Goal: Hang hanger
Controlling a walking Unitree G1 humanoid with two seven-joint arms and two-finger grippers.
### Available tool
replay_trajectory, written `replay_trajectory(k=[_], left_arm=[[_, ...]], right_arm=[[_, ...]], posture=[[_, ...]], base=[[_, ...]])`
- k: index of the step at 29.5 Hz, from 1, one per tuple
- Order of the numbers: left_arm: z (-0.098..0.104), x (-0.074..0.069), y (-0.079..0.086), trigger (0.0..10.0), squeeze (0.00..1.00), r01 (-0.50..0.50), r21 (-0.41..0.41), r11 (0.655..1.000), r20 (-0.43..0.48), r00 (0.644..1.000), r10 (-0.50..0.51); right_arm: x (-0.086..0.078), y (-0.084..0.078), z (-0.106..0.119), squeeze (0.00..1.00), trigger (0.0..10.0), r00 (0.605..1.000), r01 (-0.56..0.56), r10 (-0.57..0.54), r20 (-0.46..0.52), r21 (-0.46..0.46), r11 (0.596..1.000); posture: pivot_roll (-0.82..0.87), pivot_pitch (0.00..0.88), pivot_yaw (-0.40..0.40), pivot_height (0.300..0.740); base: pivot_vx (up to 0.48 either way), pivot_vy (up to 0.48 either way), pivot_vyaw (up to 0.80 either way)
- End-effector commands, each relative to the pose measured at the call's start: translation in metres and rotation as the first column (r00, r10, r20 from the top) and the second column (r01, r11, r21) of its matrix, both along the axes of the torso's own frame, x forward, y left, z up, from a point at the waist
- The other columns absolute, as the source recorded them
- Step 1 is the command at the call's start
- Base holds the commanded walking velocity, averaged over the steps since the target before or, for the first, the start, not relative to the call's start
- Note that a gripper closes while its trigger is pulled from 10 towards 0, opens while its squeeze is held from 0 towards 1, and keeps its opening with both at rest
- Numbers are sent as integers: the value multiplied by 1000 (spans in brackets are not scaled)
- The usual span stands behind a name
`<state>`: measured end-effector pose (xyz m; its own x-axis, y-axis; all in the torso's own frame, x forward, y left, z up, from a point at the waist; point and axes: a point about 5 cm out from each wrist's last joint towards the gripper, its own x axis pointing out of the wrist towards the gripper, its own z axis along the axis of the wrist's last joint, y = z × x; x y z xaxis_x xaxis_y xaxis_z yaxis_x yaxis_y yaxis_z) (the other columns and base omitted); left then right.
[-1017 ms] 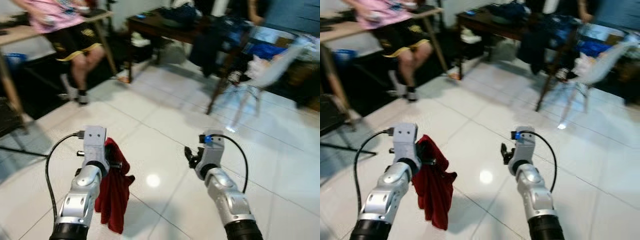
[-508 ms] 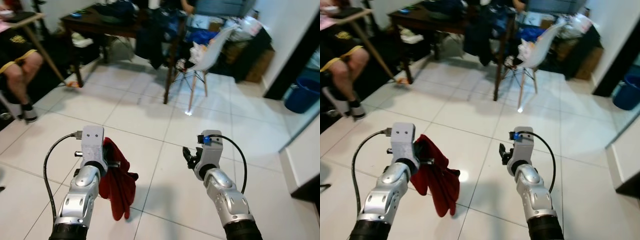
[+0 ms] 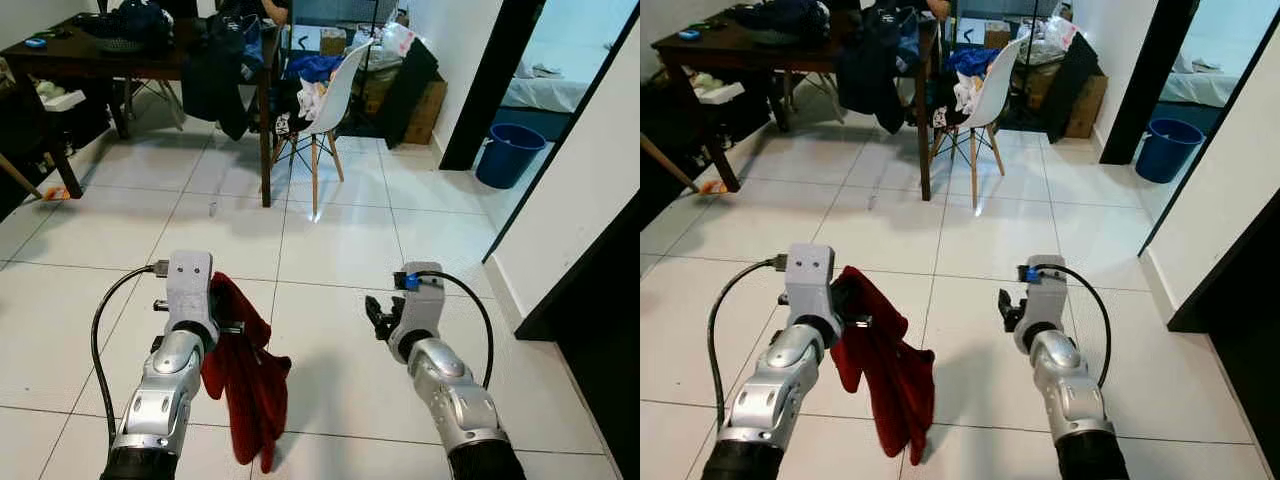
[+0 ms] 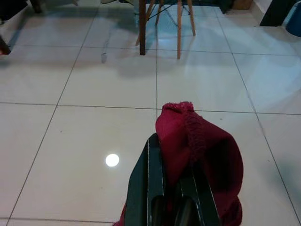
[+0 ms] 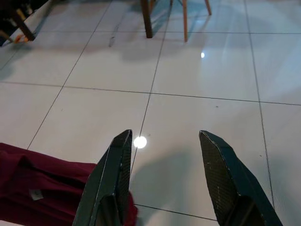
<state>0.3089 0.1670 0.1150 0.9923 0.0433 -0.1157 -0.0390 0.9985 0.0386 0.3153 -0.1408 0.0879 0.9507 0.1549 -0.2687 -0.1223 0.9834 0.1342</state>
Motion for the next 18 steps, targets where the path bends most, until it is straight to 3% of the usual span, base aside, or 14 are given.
replay_trajectory(k=[1,18], left_arm=[[1,-1,-1,10000,0,0,2,1000,16,1000,0],[-2,-2,-2,10000,0,1,-5,1000,17,1000,-1]], right_arm=[[0,-1,-1,0,10000,1000,-4,4,3,-9,1000],[-2,1,-4,0,10000,1000,-28,28,-6,-25,999]], posture=[[-12,96,-31,740],[-13,78,-36,740]], base=[[251,0,0],[307,0,0]])
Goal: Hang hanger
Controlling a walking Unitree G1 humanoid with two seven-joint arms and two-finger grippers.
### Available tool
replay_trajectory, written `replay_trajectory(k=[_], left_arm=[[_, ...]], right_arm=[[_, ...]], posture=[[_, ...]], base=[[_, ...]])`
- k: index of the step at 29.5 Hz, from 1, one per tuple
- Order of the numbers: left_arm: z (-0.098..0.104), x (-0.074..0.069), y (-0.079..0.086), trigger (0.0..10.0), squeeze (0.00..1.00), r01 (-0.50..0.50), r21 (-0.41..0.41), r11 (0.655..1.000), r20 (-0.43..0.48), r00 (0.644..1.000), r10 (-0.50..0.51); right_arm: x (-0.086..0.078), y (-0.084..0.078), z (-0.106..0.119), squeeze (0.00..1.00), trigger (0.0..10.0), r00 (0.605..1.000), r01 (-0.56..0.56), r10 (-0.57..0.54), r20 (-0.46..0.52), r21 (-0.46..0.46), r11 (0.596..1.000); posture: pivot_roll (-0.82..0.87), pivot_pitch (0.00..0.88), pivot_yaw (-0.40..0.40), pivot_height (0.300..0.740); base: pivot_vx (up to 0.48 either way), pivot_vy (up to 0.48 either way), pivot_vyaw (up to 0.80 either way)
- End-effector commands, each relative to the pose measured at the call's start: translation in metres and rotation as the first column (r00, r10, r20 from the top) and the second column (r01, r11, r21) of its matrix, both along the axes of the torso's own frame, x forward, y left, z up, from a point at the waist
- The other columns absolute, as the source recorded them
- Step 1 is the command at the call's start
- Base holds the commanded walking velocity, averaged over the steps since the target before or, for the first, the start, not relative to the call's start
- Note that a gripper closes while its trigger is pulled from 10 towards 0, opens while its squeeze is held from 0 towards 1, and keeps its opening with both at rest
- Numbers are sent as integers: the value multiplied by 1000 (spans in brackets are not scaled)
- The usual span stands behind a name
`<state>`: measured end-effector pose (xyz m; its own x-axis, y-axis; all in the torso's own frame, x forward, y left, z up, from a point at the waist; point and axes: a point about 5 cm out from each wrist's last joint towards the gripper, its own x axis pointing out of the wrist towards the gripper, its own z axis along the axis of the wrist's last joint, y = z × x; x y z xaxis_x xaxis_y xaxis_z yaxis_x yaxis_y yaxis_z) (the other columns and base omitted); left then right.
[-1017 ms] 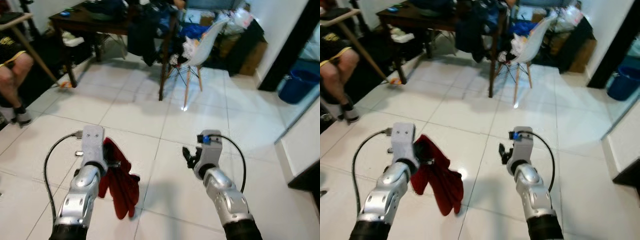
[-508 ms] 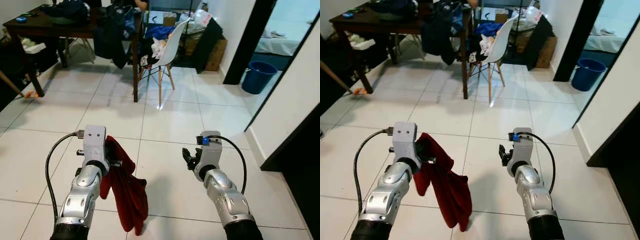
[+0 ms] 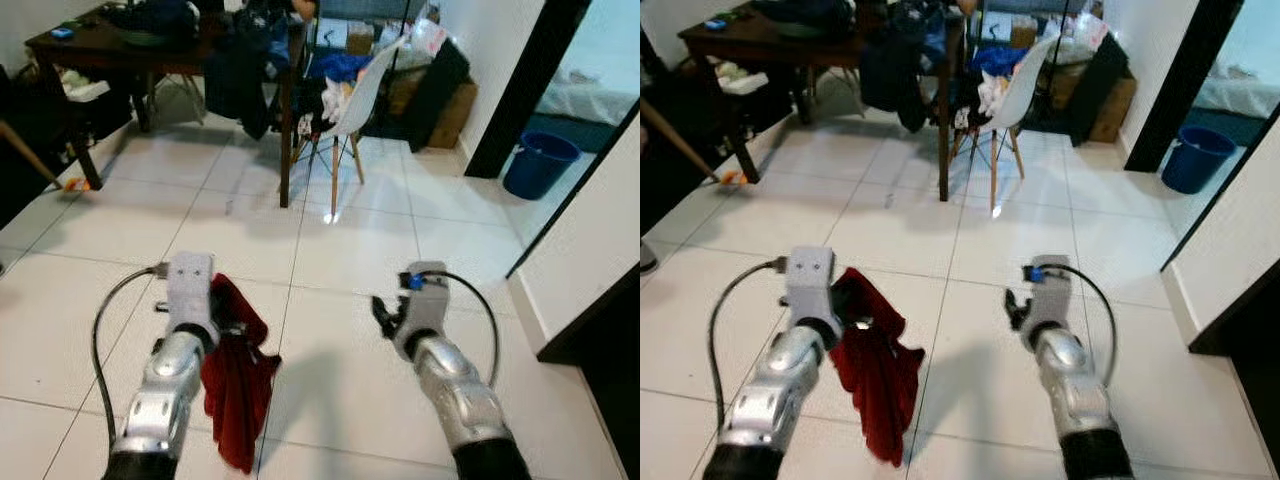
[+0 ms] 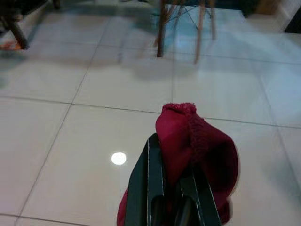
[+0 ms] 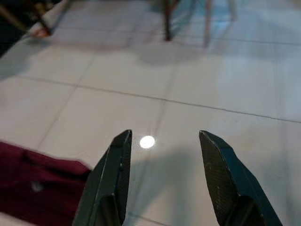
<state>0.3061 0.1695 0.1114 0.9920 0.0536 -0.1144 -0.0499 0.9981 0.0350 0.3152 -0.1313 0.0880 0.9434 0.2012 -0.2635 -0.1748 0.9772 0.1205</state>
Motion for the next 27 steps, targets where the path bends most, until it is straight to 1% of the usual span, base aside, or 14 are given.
replay_trajectory(k=[1,27], left_arm=[[2,0,-4,10000,0,12,-1,1000,15,1000,-12],[1,0,-5,10000,0,18,0,1000,18,1000,-18]], right_arm=[[-2,-9,-4,0,10000,1000,24,-24,-13,-13,1000],[-2,-7,-6,0,10000,1000,9,-9,-23,-15,1000]], posture=[[-13,75,-36,740],[-11,72,-37,740]], base=[[330,0,0],[341,0,0]])
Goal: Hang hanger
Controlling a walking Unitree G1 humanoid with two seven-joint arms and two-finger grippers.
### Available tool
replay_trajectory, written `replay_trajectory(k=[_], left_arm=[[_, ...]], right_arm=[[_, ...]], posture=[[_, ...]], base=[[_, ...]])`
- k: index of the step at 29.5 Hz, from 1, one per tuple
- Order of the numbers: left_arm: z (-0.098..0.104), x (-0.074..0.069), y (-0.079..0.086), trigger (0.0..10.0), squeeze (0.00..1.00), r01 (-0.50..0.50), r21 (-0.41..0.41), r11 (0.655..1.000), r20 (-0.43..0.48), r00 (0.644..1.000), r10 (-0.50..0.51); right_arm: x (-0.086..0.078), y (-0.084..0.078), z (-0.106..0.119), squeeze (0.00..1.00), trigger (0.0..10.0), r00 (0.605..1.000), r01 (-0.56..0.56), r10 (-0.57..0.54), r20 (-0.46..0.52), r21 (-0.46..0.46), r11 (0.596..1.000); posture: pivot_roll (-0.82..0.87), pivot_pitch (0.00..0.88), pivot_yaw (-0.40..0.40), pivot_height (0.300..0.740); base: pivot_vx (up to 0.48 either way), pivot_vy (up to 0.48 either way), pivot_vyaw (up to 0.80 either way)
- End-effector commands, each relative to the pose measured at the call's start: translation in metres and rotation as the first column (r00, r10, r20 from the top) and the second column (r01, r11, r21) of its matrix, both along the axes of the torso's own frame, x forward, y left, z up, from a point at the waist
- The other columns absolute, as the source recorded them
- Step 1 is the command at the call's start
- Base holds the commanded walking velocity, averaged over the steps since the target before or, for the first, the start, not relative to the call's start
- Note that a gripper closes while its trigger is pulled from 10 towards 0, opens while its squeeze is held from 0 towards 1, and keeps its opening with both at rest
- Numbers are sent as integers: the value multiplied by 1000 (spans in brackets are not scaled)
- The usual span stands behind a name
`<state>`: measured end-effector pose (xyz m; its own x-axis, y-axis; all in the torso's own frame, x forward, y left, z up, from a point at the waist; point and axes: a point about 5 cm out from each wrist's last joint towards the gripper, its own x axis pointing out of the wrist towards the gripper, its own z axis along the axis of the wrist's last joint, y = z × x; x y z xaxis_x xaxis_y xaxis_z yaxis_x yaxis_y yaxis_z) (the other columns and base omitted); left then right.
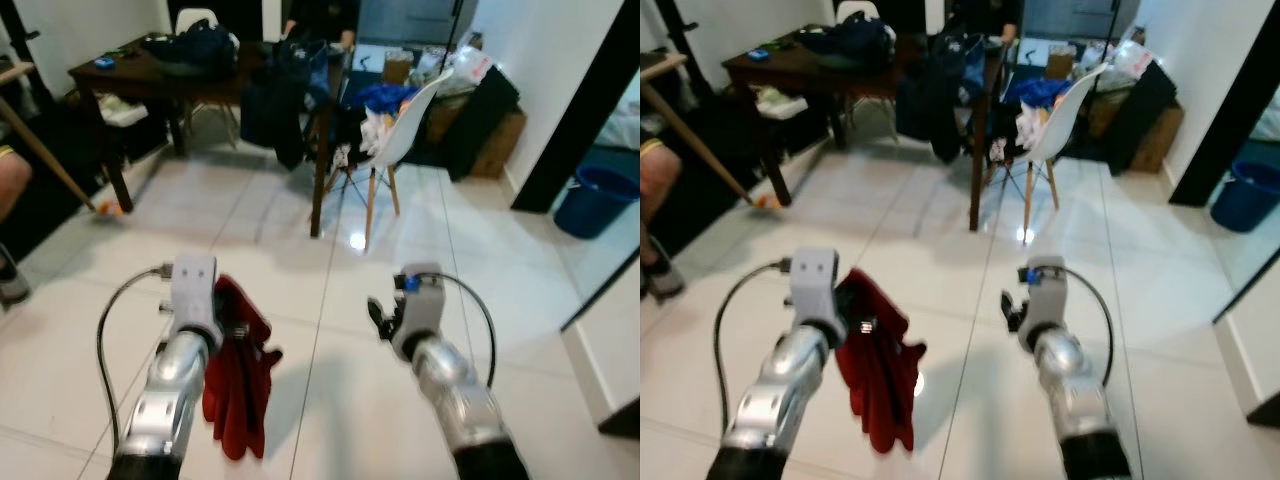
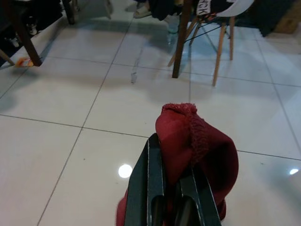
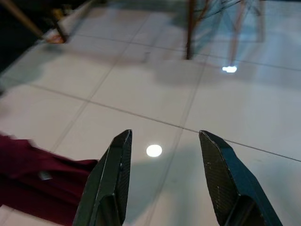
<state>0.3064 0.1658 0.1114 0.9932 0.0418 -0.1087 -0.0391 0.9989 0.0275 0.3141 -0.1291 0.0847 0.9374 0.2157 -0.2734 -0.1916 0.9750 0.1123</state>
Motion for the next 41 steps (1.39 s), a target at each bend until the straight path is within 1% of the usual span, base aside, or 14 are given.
replay_trajectory(k=[1,41], left_arm=[[1,0,-1,10000,0,8,7,1000,12,1000,-8],[2,1,-3,10000,0,4,-13,1000,12,1000,-4]], right_arm=[[-1,-9,-3,0,10000,1000,27,-27,-15,-5,1000],[0,-10,-4,0,10000,999,16,-17,-31,-12,1000]], posture=[[-11,72,-37,740],[-14,91,-43,740]], base=[[375,0,0],[388,0,0]])
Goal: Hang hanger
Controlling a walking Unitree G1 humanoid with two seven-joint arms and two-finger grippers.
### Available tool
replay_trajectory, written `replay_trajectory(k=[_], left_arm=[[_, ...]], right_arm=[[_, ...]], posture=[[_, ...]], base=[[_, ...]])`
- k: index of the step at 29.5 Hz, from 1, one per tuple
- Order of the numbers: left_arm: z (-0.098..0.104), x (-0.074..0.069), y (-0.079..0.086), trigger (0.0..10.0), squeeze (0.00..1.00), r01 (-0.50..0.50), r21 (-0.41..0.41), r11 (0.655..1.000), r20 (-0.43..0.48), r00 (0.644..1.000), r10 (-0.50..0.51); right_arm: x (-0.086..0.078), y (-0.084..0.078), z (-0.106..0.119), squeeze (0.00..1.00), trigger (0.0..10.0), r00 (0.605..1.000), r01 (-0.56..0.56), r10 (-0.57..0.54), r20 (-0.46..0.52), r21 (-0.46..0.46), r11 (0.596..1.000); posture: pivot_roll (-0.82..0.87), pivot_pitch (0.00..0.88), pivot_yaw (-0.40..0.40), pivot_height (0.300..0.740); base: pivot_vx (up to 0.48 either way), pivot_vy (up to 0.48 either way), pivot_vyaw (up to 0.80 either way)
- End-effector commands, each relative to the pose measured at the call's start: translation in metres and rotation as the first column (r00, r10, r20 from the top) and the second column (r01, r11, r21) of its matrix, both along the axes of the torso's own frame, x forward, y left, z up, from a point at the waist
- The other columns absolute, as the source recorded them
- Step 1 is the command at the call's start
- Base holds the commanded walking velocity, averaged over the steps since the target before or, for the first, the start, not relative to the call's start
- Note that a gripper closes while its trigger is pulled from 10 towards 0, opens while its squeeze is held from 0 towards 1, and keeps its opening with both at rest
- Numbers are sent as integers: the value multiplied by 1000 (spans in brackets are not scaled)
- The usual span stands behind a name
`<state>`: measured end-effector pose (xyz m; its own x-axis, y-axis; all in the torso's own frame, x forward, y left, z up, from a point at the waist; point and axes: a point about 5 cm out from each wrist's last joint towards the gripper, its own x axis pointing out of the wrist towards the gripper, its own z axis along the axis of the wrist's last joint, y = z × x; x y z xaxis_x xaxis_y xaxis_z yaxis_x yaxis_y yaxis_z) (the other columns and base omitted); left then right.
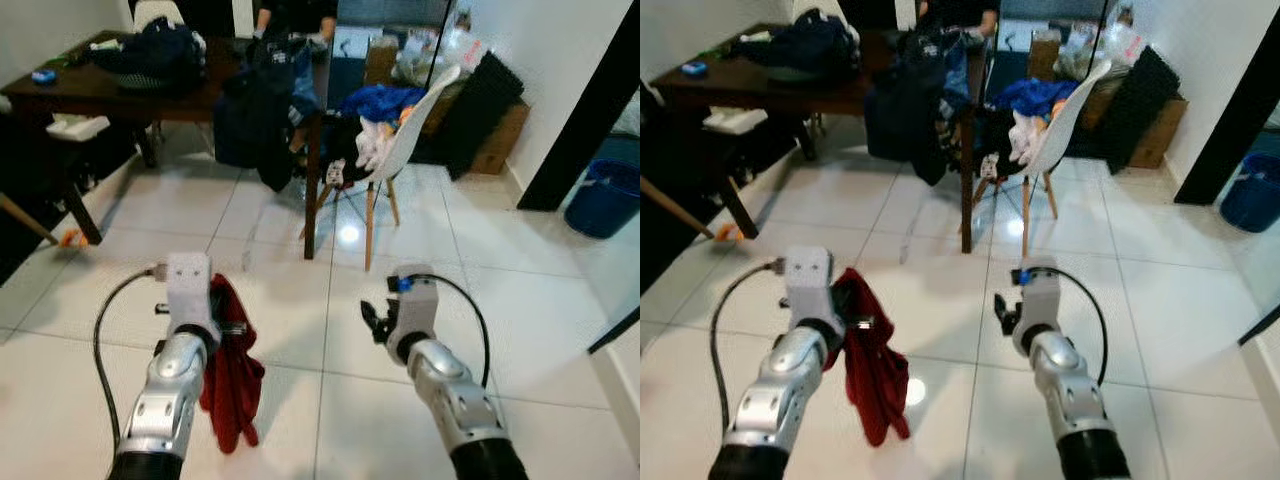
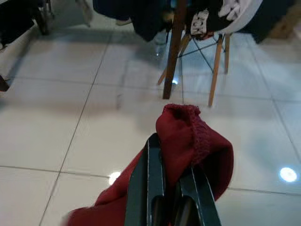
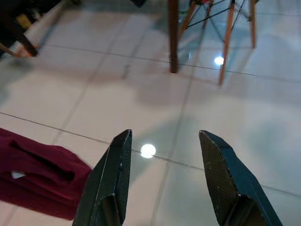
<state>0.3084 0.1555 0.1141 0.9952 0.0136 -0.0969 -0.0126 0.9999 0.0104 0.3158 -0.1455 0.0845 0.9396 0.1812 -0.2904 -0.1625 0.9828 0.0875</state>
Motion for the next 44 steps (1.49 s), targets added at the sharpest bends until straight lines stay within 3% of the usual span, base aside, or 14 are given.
replay_trajectory(k=[1,36,44], left_arm=[[-1,-1,7,10000,0,-23,4,1000,-1,1000,23],[0,-1,8,10000,0,-22,4,1000,0,1000,22],[0,-1,8,10000,0,-22,5,1000,0,1000,22]], right_arm=[[-1,6,-3,0,10000,1000,-11,12,-19,16,1000],[-1,7,-4,0,10000,999,-20,20,-26,18,1000],[-1,8,-4,0,10000,999,-22,22,-28,17,1000]], posture=[[-14,91,-43,740],[-14,94,-41,740],[-14,93,-41,740]], base=[[390,0,0],[381,0,0],[368,0,-512]])
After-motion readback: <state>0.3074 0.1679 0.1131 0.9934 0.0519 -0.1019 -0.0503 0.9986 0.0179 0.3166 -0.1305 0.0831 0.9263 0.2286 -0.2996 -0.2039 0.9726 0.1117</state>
